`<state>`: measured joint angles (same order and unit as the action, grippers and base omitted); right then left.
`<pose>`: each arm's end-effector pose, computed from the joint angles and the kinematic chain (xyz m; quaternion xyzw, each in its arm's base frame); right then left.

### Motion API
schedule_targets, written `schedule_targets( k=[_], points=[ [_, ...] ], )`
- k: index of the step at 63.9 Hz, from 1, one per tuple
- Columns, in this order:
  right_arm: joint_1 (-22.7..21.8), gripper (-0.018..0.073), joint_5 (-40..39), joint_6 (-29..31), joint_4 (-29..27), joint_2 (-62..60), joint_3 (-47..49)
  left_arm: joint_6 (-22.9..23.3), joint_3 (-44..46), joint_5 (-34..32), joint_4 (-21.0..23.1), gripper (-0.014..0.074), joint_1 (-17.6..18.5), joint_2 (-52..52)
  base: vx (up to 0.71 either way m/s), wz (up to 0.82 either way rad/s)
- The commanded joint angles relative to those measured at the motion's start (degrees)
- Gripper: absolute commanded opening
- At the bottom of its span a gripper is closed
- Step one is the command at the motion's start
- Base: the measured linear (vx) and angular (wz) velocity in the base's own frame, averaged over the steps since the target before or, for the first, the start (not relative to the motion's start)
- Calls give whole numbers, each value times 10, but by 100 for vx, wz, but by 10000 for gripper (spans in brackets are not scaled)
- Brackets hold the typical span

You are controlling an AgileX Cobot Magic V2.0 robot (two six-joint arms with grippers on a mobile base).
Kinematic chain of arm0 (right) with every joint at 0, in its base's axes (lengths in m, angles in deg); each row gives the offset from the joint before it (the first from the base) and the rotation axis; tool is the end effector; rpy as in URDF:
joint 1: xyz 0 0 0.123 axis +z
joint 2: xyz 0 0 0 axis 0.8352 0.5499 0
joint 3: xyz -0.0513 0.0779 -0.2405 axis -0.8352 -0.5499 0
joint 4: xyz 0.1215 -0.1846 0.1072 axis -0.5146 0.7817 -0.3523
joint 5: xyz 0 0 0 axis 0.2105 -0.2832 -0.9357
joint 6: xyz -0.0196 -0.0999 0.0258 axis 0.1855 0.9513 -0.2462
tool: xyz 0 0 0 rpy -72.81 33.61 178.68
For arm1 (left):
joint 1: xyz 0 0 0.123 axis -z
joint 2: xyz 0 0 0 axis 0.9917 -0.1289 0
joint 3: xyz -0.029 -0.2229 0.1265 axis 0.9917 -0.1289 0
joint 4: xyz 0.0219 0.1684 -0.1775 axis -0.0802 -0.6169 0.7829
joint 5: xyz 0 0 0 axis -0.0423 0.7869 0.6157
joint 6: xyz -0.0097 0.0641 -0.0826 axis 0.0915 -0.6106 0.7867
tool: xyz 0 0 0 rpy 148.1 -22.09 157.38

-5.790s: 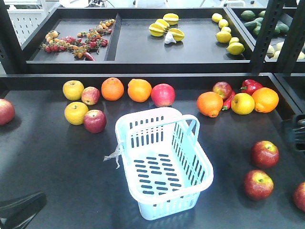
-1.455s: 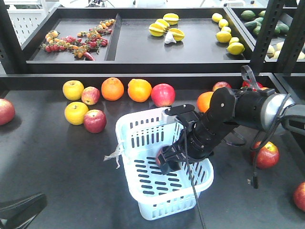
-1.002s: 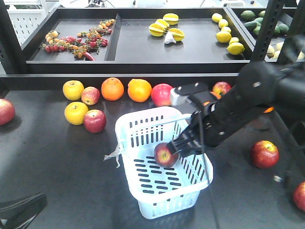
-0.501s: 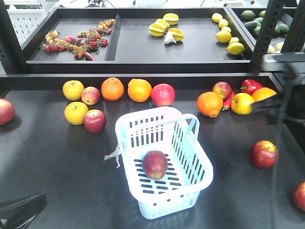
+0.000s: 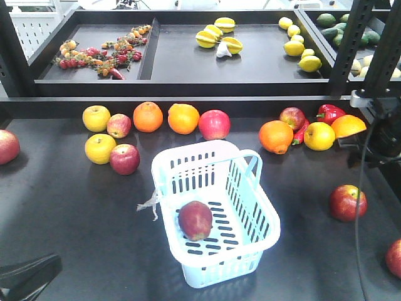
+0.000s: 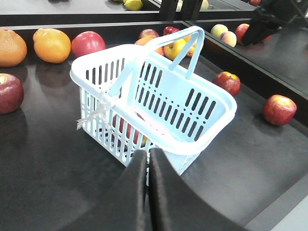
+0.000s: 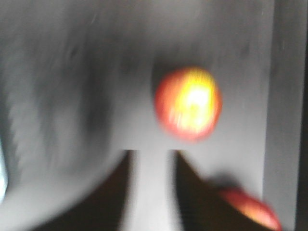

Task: Pick three apples into basket with both arms
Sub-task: 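Move the right gripper to a second red apple and grasp it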

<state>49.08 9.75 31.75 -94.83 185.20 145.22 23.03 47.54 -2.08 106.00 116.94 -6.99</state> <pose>0.3835 -0.0422 0.1948 -0.0137 0.9863 0.0183 0.1634 0.1093 -0.0818 0.2188 0.1601 0.7933 -0.2602 0.5267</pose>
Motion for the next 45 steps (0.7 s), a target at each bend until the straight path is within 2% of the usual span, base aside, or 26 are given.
schedule_targets(
  k=[1, 7, 17, 45],
  points=[
    [-4, 619, 23, -20, 16, 13, 53, 4, 14, -33, 7, -8, -1, -1, 0, 0],
    [-4, 730, 43, -41, 38, 52, 78, 4, 14, -32, 7, -8, -1, -1, 0, 0],
    [-4, 720, 47, -72, 73, 105, 103, 4, 14, -31, 7, -8, -1, -1, 0, 0],
    [-4, 687, 61, -87, 75, 205, 170, 4, 14, -19, 7, -8, -1, -1, 0, 0]
  ],
)
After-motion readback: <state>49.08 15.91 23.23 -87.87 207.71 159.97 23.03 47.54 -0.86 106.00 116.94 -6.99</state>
